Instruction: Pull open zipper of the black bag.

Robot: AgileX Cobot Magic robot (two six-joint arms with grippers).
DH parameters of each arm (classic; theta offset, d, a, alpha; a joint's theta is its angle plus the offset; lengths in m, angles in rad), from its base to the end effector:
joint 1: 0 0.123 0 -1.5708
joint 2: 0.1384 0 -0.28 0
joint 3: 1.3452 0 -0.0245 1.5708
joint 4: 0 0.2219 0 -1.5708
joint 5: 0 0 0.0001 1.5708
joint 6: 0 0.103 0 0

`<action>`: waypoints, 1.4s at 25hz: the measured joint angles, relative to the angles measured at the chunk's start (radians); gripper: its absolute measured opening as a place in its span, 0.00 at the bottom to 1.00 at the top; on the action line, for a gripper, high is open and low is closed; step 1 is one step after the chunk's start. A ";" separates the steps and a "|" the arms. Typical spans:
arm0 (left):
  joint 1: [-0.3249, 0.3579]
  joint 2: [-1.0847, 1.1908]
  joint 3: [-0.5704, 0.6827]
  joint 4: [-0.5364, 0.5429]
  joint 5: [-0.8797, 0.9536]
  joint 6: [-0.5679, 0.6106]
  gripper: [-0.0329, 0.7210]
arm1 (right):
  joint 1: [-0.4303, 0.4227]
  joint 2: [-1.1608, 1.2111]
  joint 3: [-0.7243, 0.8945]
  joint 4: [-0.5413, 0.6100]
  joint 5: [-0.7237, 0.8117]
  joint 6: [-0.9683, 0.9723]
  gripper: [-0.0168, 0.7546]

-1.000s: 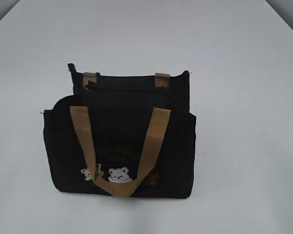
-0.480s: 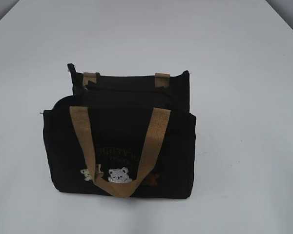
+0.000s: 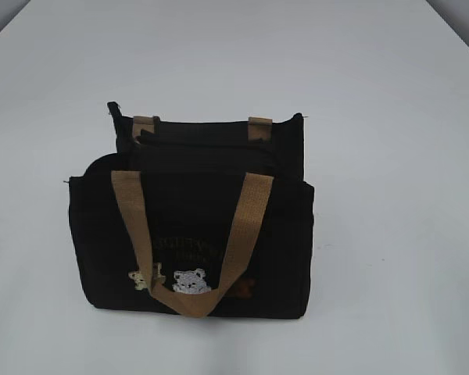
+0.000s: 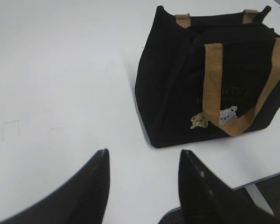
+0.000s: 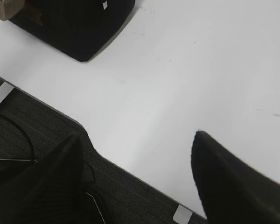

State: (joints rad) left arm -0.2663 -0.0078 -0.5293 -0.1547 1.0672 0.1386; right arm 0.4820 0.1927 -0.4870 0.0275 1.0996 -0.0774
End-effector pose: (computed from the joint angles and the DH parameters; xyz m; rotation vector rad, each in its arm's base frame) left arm -0.0225 -0.0083 0.2657 0.4159 1.9708 -0.2653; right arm 0.0073 0.0066 0.2516 -0.6336 2.2116 0.2439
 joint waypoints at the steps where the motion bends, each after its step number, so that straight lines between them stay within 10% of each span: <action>1: 0.000 0.000 0.000 0.000 0.000 0.000 0.52 | 0.000 0.000 0.000 0.000 0.000 0.000 0.75; 8: 0.001 0.000 0.000 0.000 0.000 0.000 0.52 | -0.016 0.000 0.000 0.001 0.000 0.000 0.75; 20: 0.242 -0.001 0.000 -0.001 -0.001 0.000 0.53 | -0.480 -0.094 0.002 0.011 -0.001 0.000 0.75; 35: 0.232 -0.001 0.000 -0.001 -0.002 0.000 0.53 | -0.496 -0.199 0.002 0.034 -0.002 0.000 0.75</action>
State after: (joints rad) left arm -0.0347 -0.0090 -0.5293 -0.1558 1.0649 0.1386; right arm -0.0142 -0.0063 -0.4854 0.0618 1.0979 -0.0774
